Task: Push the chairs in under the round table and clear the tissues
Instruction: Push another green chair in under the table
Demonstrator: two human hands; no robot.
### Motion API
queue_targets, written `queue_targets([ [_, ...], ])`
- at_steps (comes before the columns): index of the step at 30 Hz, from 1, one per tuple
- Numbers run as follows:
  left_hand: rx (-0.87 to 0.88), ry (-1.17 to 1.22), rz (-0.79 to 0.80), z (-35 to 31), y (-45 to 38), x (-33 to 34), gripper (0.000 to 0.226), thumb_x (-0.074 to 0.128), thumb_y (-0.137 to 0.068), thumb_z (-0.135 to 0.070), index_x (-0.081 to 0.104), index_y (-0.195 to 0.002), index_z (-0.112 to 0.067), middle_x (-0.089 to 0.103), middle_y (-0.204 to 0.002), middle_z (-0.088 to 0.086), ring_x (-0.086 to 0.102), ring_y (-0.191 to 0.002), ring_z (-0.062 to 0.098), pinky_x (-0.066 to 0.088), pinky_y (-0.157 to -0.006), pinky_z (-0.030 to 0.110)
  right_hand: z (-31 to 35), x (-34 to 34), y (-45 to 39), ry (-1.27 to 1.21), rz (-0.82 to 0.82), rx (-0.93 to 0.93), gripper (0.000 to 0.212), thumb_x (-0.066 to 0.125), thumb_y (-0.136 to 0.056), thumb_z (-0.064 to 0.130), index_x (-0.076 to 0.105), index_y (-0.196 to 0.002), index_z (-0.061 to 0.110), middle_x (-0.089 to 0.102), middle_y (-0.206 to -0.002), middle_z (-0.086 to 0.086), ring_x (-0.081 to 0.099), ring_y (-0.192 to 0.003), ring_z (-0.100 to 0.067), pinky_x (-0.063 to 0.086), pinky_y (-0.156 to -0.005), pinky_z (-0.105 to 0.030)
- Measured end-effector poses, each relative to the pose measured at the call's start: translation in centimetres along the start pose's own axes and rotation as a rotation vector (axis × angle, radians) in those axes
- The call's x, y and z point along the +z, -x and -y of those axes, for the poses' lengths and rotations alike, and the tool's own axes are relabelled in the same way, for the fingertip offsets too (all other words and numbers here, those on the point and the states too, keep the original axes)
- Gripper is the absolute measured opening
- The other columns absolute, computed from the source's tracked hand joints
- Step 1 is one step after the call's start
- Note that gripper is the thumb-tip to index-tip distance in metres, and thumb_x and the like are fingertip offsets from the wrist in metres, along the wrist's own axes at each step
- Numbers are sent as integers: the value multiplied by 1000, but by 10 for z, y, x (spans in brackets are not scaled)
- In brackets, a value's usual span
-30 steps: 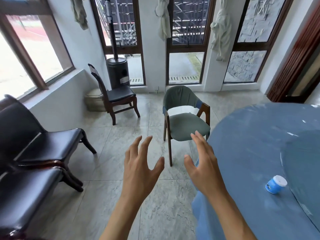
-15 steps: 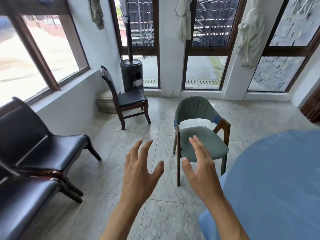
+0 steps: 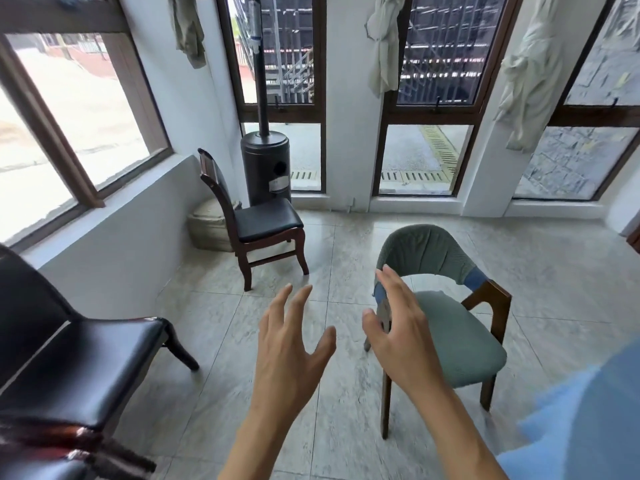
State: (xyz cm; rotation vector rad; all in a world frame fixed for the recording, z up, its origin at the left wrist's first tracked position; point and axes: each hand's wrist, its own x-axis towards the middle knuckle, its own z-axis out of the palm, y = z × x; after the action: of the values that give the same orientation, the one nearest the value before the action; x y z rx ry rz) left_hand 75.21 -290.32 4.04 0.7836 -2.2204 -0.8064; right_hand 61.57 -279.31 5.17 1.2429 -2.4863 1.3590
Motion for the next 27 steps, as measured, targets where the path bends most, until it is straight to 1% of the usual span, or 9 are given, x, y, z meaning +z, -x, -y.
queue_targets([
  [2, 10, 9, 0, 15, -33, -2, 66, 57, -83, -51, 29, -143, -48, 27, -157, -11, 28, -142, 14, 37, -111, 45, 3, 16, -31, -12, -20, 10, 58, 48, -91, 32, 37, -148, 21, 32, -157, 7, 26, -143, -3, 25, -116, -28],
  [6, 21, 1, -17, 42, -96, -1, 67, 59, -84, -49, 28, -144, -46, 28, -156, -11, 27, -142, 12, 33, -111, 37, -3, 42, -84, 10, -3, 24, 60, 46, -91, 35, 35, -149, 23, 30, -158, 9, 24, -144, -3, 25, -114, -24],
  [9, 23, -4, -15, 58, -143, 9, 67, 60, -85, -48, 29, -144, -45, 28, -156, -11, 27, -142, 13, 35, -112, 41, -13, 58, -127, 4, 8, 37, 61, 45, -91, 36, 33, -149, 25, 28, -159, 10, 22, -144, -2, 22, -111, -20],
  [11, 30, -20, -8, 68, -173, 18, 67, 61, -86, -48, 29, -145, -44, 27, -156, -11, 27, -143, 14, 35, -113, 42, -22, 68, -154, 5, 2, 36, 60, 45, -91, 35, 33, -149, 25, 27, -159, 10, 21, -144, -1, 21, -113, -22],
  [14, 43, -33, 7, 82, -224, 40, 68, 62, -86, -46, 29, -146, -43, 28, -156, -10, 26, -143, 14, 33, -113, 41, -46, 84, -201, 11, -2, 42, 59, 47, -93, 33, 33, -149, 26, 26, -159, 9, 19, -141, 3, 22, -115, -26],
  [19, 52, -49, 14, 100, -321, 82, 68, 62, -86, -44, 33, -146, -38, 28, -157, -8, 27, -143, 14, 32, -114, 40, -92, 109, -294, 21, -23, 54, 57, 54, -96, 25, 34, -149, 23, 27, -158, 10, 18, -140, 5, 21, -114, -23],
  [22, 34, -56, 23, 107, -377, 106, 67, 63, -87, -43, 33, -147, -38, 29, -156, -8, 27, -144, 14, 34, -113, 42, -114, 118, -352, 23, -15, 69, 57, 55, -96, 23, 34, -149, 22, 29, -158, 7, 20, -140, 2, 18, -112, -18],
  [24, 25, -39, 25, 109, -415, 123, 66, 63, -87, -43, 32, -146, -39, 29, -156, -9, 27, -143, 14, 35, -113, 41, -127, 121, -392, 24, -17, 70, 57, 55, -96, 24, 34, -149, 22, 30, -158, 6, 21, -140, 1, 14, -109, -12],
  [27, 26, -51, 28, 113, -466, 145, 65, 63, -87, -42, 34, -146, -37, 29, -156, -9, 28, -142, 14, 30, -112, 35, -144, 127, -441, 28, -20, 76, 57, 55, -96, 23, 34, -149, 22, 30, -158, 6, 20, -140, 3, 10, -105, -4],
])
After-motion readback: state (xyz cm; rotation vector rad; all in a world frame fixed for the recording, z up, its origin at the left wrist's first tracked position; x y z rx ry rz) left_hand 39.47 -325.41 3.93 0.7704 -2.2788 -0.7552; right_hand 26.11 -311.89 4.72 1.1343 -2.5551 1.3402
